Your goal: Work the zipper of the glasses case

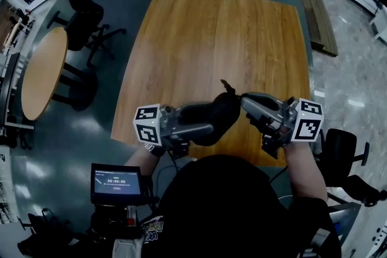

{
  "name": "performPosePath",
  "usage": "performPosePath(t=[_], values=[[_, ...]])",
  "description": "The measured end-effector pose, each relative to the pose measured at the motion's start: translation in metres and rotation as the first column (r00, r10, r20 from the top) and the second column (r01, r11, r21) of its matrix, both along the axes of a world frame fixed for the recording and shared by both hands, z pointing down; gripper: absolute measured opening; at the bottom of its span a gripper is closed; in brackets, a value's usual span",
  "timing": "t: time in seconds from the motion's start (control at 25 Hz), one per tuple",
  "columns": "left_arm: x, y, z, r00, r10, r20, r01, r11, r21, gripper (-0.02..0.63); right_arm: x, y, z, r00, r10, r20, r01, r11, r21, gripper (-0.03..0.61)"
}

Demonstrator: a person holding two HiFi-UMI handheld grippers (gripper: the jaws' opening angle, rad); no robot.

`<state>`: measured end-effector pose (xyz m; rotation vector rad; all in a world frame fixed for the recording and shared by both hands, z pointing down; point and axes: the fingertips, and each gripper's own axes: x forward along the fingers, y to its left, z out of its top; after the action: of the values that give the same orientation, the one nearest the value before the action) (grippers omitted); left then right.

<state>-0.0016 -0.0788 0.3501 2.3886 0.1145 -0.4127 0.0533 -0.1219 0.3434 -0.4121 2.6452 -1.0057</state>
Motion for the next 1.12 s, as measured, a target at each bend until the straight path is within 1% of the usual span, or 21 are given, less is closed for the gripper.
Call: performPosePath(t=[0.04, 0.08, 0.12, 0.16, 0.24, 0.28, 0.32, 0.36, 0.44, 0.56, 0.6, 0.68, 0.76, 0.8, 0.88, 0.92, 1.04, 1.08, 1.12], values=[[0.008, 0.006, 0.001, 0.998, 0.047, 0.047, -0.048, 0.999, 0.022, 0.286, -0.002, 0.002, 0.0, 1.0, -0.017, 0.018, 0.018, 1.0, -0.011, 0.006], [0.015, 0.008, 0.004, 0.993, 0.066, 0.1, -0.071, 0.996, 0.046, 0.298, -0.006, 0.004, 0.0, 0.999, -0.031, 0.037, 0.032, 0.999, -0.022, 0.006], [0.02, 0.008, 0.007, 0.987, 0.06, 0.146, -0.07, 0.995, 0.064, 0.296, -0.01, 0.005, -0.001, 0.998, -0.035, 0.048, 0.036, 0.999, -0.029, 0.006], [0.022, 0.005, 0.01, 0.984, 0.045, 0.174, -0.058, 0.996, 0.069, 0.242, -0.013, 0.004, -0.002, 0.999, -0.027, 0.046, 0.028, 0.999, -0.029, 0.006], [0.021, 0.001, 0.013, 0.983, 0.014, 0.18, -0.028, 0.997, 0.071, 0.239, -0.015, 0.002, -0.002, 1.0, -0.002, 0.029, 0.003, 1.0, -0.03, 0.006], [0.021, 0.0, 0.013, 0.983, -0.014, 0.185, -0.003, 0.995, 0.096, 0.238, -0.016, 0.001, -0.001, 1.0, 0.005, 0.027, -0.004, 0.999, -0.041, 0.006], [0.021, -0.001, 0.014, 0.978, -0.057, 0.2, 0.028, 0.989, 0.145, 0.238, -0.016, 0.0, 0.0, 1.0, 0.008, 0.03, -0.006, 0.998, -0.057, 0.006], [0.021, -0.002, 0.015, 0.969, -0.107, 0.221, 0.061, 0.976, 0.208, 0.238, -0.015, 0.0, 0.001, 0.999, 0.009, 0.037, -0.006, 0.997, -0.073, 0.008], [0.023, -0.006, 0.016, 0.944, -0.203, 0.262, 0.113, 0.94, 0.322, 0.238, -0.014, 0.0, 0.001, 0.998, 0.015, 0.053, -0.01, 0.996, -0.092, 0.008], [0.024, -0.014, 0.02, 0.901, -0.305, 0.309, 0.157, 0.892, 0.423, 0.243, -0.015, -0.002, -0.003, 0.997, 0.049, 0.065, -0.043, 0.995, -0.09, 0.006], [0.023, -0.017, 0.024, 0.885, -0.338, 0.32, 0.166, 0.871, 0.462, 0.247, -0.016, -0.003, -0.004, 0.996, 0.064, 0.058, -0.059, 0.995, -0.081, 0.006], [0.022, -0.023, 0.034, 0.856, -0.401, 0.325, 0.176, 0.819, 0.546, 0.255, -0.02, -0.003, -0.005, 0.995, 0.091, 0.037, -0.088, 0.994, -0.064, 0.006], [0.023, -0.028, 0.037, 0.821, -0.463, 0.333, 0.184, 0.768, 0.614, 0.261, -0.023, -0.001, -0.006, 0.995, 0.097, 0.036, -0.095, 0.994, -0.057, 0.006], [0.023, -0.03, 0.037, 0.806, -0.489, 0.333, 0.191, 0.748, 0.635, 0.275, -0.025, 0.0, -0.007, 0.995, 0.095, 0.039, -0.093, 0.994, -0.054, 0.006], [0.023, -0.032, 0.037, 0.779, -0.525, 0.341, 0.189, 0.717, 0.671, 0.278, -0.03, 0.004, -0.007, 0.995, 0.088, 0.04, -0.086, 0.995, -0.047, 0.005], [0.023, -0.033, 0.037, 0.763, -0.549, 0.341, 0.179, 0.687, 0.704, 0.281, -0.033, 0.006, -0.008, 0.996, 0.082, 0.039, -0.081, 0.996, -0.043, 0.006], [0.024, -0.035, 0.031, 0.716, -0.621, 0.318, 0.126, 0.563, 0.817, 0.308, -0.039, 0.011, -0.014, 0.997, 0.06, 0.05, -0.058, 0.998, -0.036, 0.005], [0.024, -0.035, 0.027, 0.709, -0.637, 0.302, 0.113, 0.526, 0.843, 0.305, -0.04, 0.012, -0.016, 0.997, 0.052, 0.056, -0.05, 0.998, -0.035, 0.005], [0.024, -0.034, 0.023, 0.707, -0.647, 0.284, 0.108, 0.497, 0.861, 0.3, -0.039, 0.014, -0.017, 0.997, 0.046, 0.063, -0.043, 0.998, -0.036, 0.006]])
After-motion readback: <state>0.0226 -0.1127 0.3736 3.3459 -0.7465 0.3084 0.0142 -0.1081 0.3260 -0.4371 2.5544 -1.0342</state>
